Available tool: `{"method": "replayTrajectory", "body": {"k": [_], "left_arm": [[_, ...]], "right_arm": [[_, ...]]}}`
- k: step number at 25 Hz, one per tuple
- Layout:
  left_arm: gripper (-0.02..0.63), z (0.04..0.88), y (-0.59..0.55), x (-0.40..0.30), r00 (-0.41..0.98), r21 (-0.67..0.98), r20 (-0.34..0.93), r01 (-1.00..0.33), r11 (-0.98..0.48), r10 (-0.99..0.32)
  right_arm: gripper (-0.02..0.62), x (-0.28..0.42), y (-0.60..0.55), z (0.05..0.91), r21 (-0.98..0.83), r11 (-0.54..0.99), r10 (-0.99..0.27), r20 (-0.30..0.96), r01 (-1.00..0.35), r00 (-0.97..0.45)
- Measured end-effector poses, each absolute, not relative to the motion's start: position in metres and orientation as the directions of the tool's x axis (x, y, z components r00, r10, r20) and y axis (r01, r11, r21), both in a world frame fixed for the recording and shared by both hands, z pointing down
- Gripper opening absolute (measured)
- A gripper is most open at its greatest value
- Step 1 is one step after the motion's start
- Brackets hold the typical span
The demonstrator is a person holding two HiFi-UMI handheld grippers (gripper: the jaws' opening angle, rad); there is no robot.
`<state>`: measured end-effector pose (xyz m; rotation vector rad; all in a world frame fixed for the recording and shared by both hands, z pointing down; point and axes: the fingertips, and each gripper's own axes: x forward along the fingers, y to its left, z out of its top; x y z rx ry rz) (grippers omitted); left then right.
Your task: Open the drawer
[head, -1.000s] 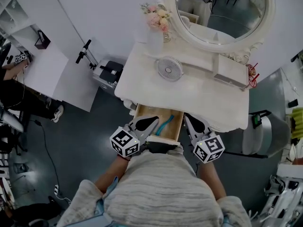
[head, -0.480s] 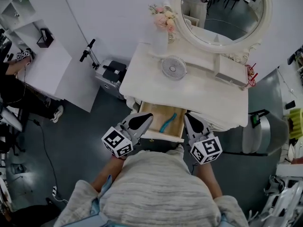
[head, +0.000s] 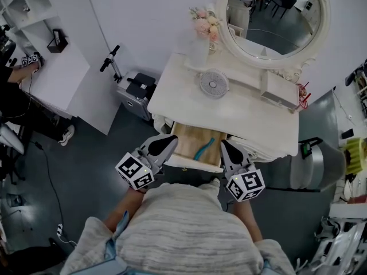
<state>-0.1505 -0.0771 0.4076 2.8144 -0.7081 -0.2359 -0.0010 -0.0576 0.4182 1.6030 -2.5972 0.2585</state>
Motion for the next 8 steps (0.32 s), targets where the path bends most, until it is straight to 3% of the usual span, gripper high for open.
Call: {"method": "replayTrajectory", "body": {"k": [8], "left_arm": [[0.014, 0.4048, -0.0791, -0.1555, 0.870, 0.259, -0.104, -0.445, -0.857, -0.483]], "right_arm": [[0.008, 0.0004, -0.0587, 0.4145, -0.098, 0.431, -0.884, 0.153, -0.897, -0.442]]}}
